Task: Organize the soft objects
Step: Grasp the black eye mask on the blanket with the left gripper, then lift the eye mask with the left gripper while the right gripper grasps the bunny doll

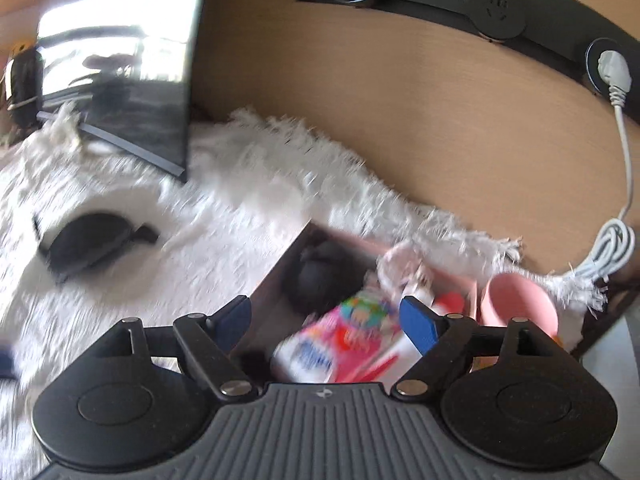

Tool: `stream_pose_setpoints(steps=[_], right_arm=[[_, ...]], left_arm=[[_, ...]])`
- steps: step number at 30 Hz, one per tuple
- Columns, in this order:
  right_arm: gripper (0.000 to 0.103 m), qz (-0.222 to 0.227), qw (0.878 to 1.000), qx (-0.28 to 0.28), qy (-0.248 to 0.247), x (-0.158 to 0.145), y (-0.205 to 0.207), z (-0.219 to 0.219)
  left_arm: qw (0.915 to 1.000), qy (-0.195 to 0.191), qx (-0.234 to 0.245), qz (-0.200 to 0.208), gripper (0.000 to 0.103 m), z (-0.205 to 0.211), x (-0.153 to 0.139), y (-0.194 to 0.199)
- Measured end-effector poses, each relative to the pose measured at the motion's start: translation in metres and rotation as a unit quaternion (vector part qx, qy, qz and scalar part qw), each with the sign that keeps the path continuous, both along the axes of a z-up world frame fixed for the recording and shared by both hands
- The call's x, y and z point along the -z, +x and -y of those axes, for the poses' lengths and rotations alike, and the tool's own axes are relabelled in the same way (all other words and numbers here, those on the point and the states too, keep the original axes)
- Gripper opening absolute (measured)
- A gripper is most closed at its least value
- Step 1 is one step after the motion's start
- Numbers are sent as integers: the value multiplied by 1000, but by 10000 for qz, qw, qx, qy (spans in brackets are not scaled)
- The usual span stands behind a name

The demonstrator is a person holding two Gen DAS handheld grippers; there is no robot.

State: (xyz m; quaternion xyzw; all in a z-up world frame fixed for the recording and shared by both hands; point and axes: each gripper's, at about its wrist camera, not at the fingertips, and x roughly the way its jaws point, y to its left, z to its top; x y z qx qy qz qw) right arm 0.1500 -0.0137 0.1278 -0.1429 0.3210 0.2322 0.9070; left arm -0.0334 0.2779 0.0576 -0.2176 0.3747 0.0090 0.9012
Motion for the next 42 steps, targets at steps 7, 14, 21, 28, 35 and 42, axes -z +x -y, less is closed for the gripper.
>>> stream_pose_setpoints(steps=[7, 14, 21, 28, 35, 42], right_arm=[[82, -385, 9990, -236, 56, 35, -76, 3], [82, -646, 9978, -56, -132, 59, -114, 19], [82, -915, 9945, 512, -22, 69, -115, 44], [82, -906, 9937, 658, 17, 69, -119, 53], [82, -803, 9957, 456, 76, 64, -119, 47], [82, -218, 9989, -420, -15, 43, -125, 0]], left_arm=[[9961, 776, -330, 247, 60, -66, -29, 66], [9973, 344, -433, -487, 57, -111, 6, 129], [9972, 133, -269, -683, 54, -104, 21, 166], [9964, 154, 481, -679, 30, -70, 30, 180], [9918, -72, 1107, -643, 30, -38, 36, 159], [9848, 109, 1588, -691, 30, -12, 35, 114]])
